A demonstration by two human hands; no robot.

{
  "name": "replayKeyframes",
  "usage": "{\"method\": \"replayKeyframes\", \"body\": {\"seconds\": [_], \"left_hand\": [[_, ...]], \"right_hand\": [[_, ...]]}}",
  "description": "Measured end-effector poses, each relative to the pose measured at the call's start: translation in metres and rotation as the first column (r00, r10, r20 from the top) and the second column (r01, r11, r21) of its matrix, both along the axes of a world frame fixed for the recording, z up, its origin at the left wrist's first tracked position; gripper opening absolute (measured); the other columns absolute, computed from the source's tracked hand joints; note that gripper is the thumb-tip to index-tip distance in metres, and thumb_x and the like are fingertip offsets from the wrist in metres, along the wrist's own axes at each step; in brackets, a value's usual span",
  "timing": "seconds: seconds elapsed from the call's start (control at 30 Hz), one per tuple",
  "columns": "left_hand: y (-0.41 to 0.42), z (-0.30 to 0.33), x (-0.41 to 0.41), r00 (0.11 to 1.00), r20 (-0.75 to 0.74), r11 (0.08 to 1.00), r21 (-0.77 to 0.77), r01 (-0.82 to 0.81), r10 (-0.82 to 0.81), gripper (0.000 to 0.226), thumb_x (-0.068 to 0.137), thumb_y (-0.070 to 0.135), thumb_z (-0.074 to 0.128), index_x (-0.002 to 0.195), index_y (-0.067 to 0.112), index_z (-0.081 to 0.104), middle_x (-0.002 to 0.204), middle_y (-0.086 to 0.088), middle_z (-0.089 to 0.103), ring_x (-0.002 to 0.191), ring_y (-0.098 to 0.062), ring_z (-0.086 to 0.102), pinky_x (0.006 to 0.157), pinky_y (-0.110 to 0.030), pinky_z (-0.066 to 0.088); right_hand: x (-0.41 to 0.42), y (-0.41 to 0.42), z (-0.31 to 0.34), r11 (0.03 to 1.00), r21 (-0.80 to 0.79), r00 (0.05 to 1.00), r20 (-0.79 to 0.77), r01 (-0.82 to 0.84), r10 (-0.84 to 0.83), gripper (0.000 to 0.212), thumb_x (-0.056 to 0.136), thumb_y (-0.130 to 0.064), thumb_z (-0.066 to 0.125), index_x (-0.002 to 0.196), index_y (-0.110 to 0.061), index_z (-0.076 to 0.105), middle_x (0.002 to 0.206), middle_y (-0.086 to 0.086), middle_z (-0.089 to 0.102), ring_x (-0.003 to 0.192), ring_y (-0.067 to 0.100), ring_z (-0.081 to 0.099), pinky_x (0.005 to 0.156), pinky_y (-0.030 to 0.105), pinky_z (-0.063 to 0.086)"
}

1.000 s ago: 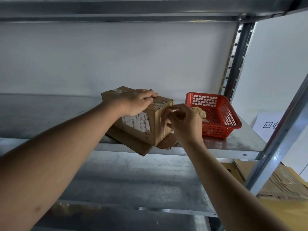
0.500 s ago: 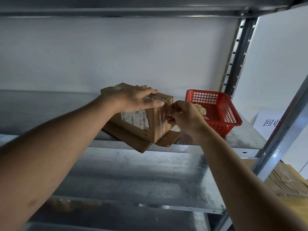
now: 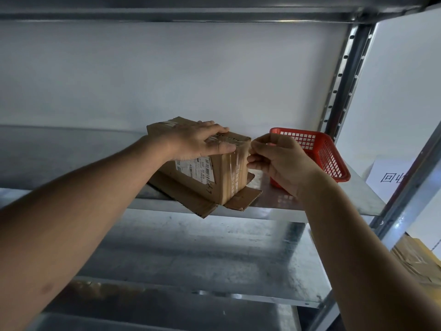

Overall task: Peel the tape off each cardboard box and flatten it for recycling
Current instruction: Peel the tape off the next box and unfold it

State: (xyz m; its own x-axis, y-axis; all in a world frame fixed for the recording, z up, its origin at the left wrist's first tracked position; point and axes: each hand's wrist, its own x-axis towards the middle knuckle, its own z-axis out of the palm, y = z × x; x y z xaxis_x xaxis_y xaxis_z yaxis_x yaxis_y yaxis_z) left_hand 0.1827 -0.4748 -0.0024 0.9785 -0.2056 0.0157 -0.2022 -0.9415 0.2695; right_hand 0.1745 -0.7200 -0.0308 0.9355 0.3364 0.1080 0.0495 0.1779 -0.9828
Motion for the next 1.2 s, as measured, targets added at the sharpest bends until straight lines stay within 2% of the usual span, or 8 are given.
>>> {"method": "replayKeyframes", "body": {"seconds": [0.13, 0.23, 0.4, 0.5, 0.7, 0.87, 1.1, 1.2], "left_hand": [[0.0, 0.0, 0.002, 1.0, 0.027, 0.999, 0.035, 0.002, -0.003, 0.104, 0.065, 0.108, 0.028, 0.156, 0.057, 0.024, 0.172, 0.009, 0.013, 0.158, -0.018, 0.015, 0.119, -0.051, 0.021], [0.001, 0.0, 0.002, 1.0, 0.013, 1.0, 0.003, 0.0, -0.001, 0.105, 0.063, 0.108, 0.03, 0.155, 0.058, 0.025, 0.173, 0.01, 0.011, 0.158, -0.019, 0.013, 0.122, -0.054, 0.02], [0.002, 0.0, 0.002, 1.0, 0.003, 0.999, -0.038, 0.01, -0.01, 0.106, 0.06, 0.108, 0.036, 0.154, 0.06, 0.027, 0.172, 0.011, 0.013, 0.158, -0.017, 0.011, 0.122, -0.052, 0.016], [0.001, 0.001, 0.003, 1.0, 0.005, 0.999, -0.048, 0.025, -0.025, 0.105, 0.061, 0.106, 0.039, 0.154, 0.059, 0.029, 0.172, 0.011, 0.014, 0.158, -0.015, 0.011, 0.122, -0.049, 0.015], [-0.003, 0.006, 0.004, 0.999, 0.0, 0.999, 0.01, 0.046, -0.046, 0.103, 0.06, 0.108, 0.033, 0.15, 0.058, 0.035, 0.171, 0.01, 0.021, 0.157, -0.022, 0.02, 0.122, -0.055, 0.021], [0.002, 0.008, 0.004, 0.997, -0.012, 0.996, 0.028, 0.081, -0.081, 0.1, 0.062, 0.106, 0.036, 0.151, 0.061, 0.028, 0.17, 0.01, 0.023, 0.154, -0.022, 0.024, 0.121, -0.056, 0.025], [0.032, 0.017, 0.007, 0.986, -0.084, 0.988, -0.069, 0.139, -0.145, 0.121, 0.059, 0.09, 0.061, 0.162, 0.036, 0.027, 0.152, 0.011, 0.042, 0.14, -0.016, 0.042, 0.104, -0.027, 0.042], [0.051, 0.026, 0.01, 0.985, -0.039, 0.986, -0.002, 0.166, -0.166, 0.093, 0.066, 0.081, 0.064, 0.148, 0.042, 0.047, 0.146, 0.005, 0.046, 0.138, -0.017, 0.043, 0.112, -0.032, 0.039]], "right_hand": [[0.0, -0.002, -0.002, 0.995, 0.097, 0.992, 0.121, 0.008, -0.02, 0.022, 0.101, 0.003, 0.059, 0.122, 0.002, 0.053, 0.08, 0.012, 0.073, 0.077, 0.024, 0.071, 0.071, 0.032, 0.062], [0.001, -0.004, -0.006, 0.995, -0.1, 0.946, 0.324, 0.01, 0.023, 0.025, 0.099, -0.004, 0.066, 0.124, -0.004, 0.068, 0.092, 0.011, 0.076, 0.088, 0.023, 0.075, 0.081, 0.033, 0.063], [0.01, -0.003, -0.015, 0.83, -0.355, 0.672, 0.74, 0.43, -0.031, 0.02, 0.09, -0.014, 0.081, 0.109, -0.017, 0.081, 0.102, -0.002, 0.069, 0.083, 0.01, 0.071, 0.081, 0.027, 0.061], [0.015, -0.001, -0.011, 0.802, -0.319, 0.579, 0.814, 0.505, -0.041, 0.012, 0.092, -0.016, 0.078, 0.104, -0.017, 0.082, 0.112, -0.003, 0.063, 0.084, 0.003, 0.066, 0.077, 0.015, 0.056], [0.016, 0.018, 0.013, 0.79, -0.353, 0.433, 0.893, 0.502, 0.124, 0.011, 0.099, -0.013, 0.066, 0.101, -0.02, 0.074, 0.097, -0.009, 0.07, 0.091, 0.006, 0.065, 0.08, 0.024, 0.053], [0.029, 0.034, 0.029, 0.77, -0.4, 0.546, 0.834, 0.497, 0.08, 0.015, 0.103, -0.017, 0.054, 0.099, -0.025, 0.065, 0.095, -0.011, 0.072, 0.087, 0.003, 0.066, 0.069, 0.024, 0.05], [0.043, 0.05, 0.017, 0.752, -0.48, 0.782, 0.619, 0.452, -0.075, 0.014, 0.101, -0.026, 0.062, 0.092, -0.027, 0.072, 0.097, -0.014, 0.073, 0.094, 0.004, 0.065, 0.07, 0.024, 0.047], [0.04, 0.065, 0.017, 0.77, -0.484, 0.812, 0.579, 0.416, -0.074, 0.012, 0.099, -0.025, 0.067, 0.093, -0.024, 0.077, 0.097, -0.012, 0.074, 0.09, 0.011, 0.07, 0.076, 0.037, 0.058]]}}
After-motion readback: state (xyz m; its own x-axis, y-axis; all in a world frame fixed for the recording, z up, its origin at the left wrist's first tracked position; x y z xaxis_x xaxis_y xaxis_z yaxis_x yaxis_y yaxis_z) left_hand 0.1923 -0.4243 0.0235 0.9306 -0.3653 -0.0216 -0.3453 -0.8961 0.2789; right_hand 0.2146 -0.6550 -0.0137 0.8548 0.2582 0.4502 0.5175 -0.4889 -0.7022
